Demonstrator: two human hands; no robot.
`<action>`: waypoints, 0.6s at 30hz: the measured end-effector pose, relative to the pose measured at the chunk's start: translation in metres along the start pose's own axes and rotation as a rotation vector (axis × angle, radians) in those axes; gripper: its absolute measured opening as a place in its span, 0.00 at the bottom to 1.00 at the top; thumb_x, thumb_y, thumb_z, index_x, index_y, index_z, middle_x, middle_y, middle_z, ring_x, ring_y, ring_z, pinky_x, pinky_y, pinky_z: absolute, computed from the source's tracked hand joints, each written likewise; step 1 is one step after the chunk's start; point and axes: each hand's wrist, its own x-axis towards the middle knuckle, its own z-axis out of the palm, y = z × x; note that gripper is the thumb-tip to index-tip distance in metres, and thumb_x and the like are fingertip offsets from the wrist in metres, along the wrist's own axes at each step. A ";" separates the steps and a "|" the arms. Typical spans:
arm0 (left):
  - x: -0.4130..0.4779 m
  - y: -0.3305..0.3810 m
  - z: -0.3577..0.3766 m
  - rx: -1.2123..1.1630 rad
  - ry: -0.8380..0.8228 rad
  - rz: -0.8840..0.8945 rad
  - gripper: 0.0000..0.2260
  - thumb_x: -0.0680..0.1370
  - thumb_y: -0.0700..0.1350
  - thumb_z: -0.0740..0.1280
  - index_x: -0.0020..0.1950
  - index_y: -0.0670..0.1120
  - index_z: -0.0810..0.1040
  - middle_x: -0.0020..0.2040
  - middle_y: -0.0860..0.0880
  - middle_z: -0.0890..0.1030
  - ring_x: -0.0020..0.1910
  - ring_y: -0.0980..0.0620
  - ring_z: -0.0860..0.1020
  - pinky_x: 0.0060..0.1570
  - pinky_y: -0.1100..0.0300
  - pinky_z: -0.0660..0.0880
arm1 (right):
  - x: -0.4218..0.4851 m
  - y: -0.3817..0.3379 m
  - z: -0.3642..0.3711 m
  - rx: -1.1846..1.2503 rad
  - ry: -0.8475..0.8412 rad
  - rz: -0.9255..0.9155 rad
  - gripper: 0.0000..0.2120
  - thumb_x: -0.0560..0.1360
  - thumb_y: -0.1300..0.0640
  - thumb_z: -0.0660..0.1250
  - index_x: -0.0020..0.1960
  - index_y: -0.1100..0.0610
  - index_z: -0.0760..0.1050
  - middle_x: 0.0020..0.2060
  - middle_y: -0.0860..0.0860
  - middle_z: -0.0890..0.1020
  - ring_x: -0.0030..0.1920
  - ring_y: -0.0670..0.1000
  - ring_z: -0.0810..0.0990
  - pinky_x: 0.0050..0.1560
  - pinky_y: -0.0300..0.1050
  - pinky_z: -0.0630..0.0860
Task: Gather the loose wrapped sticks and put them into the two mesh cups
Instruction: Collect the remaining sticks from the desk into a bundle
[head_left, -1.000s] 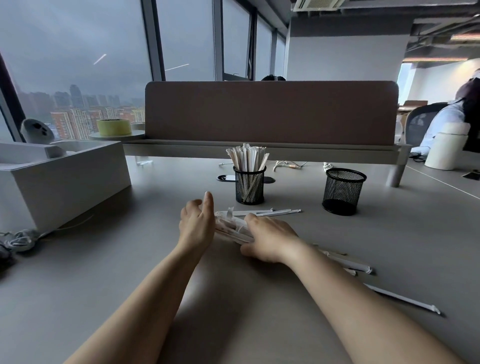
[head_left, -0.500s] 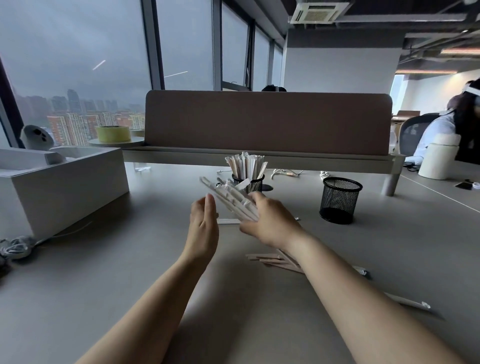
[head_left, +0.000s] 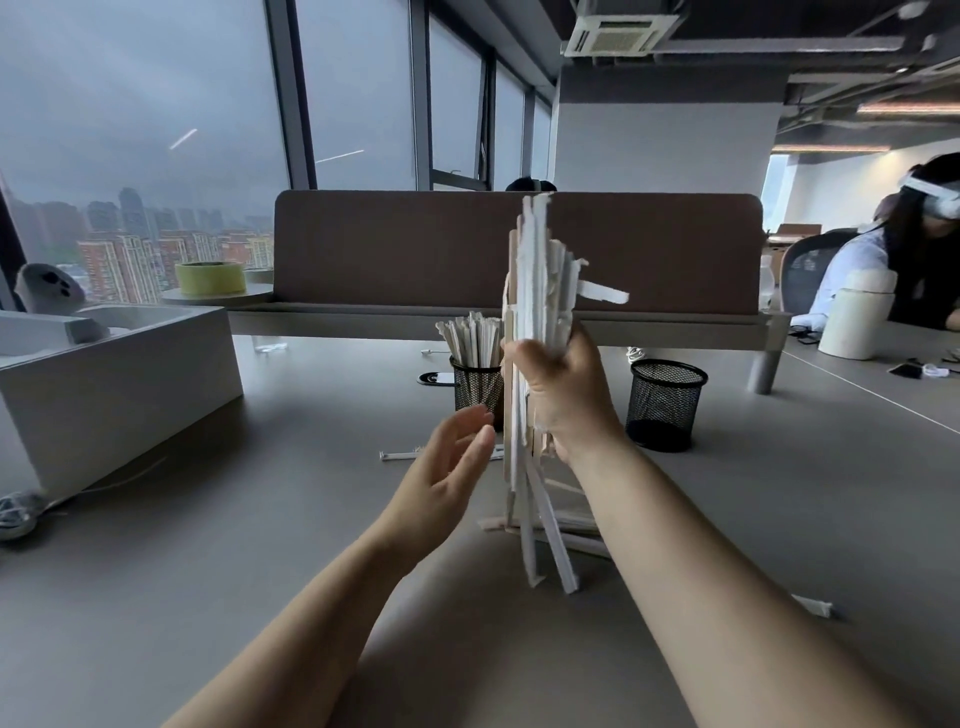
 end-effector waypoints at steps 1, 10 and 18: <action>0.001 -0.001 0.001 0.001 -0.024 0.016 0.25 0.77 0.59 0.62 0.69 0.47 0.68 0.65 0.50 0.75 0.65 0.56 0.74 0.60 0.69 0.71 | -0.001 0.002 0.001 0.044 0.028 0.006 0.12 0.65 0.57 0.67 0.49 0.55 0.75 0.39 0.50 0.80 0.40 0.48 0.78 0.41 0.43 0.75; -0.003 0.000 0.014 0.160 -0.103 -0.008 0.26 0.71 0.49 0.74 0.66 0.53 0.67 0.53 0.57 0.77 0.53 0.59 0.77 0.56 0.68 0.73 | -0.006 -0.002 0.010 0.142 0.056 -0.089 0.13 0.66 0.59 0.67 0.50 0.55 0.73 0.41 0.51 0.80 0.39 0.44 0.78 0.40 0.35 0.75; 0.001 0.002 0.015 0.244 -0.032 0.110 0.14 0.76 0.52 0.61 0.58 0.48 0.69 0.48 0.48 0.77 0.49 0.48 0.75 0.54 0.49 0.75 | 0.000 -0.011 0.012 0.142 0.027 -0.174 0.12 0.67 0.59 0.67 0.49 0.63 0.76 0.35 0.49 0.79 0.35 0.42 0.77 0.37 0.33 0.73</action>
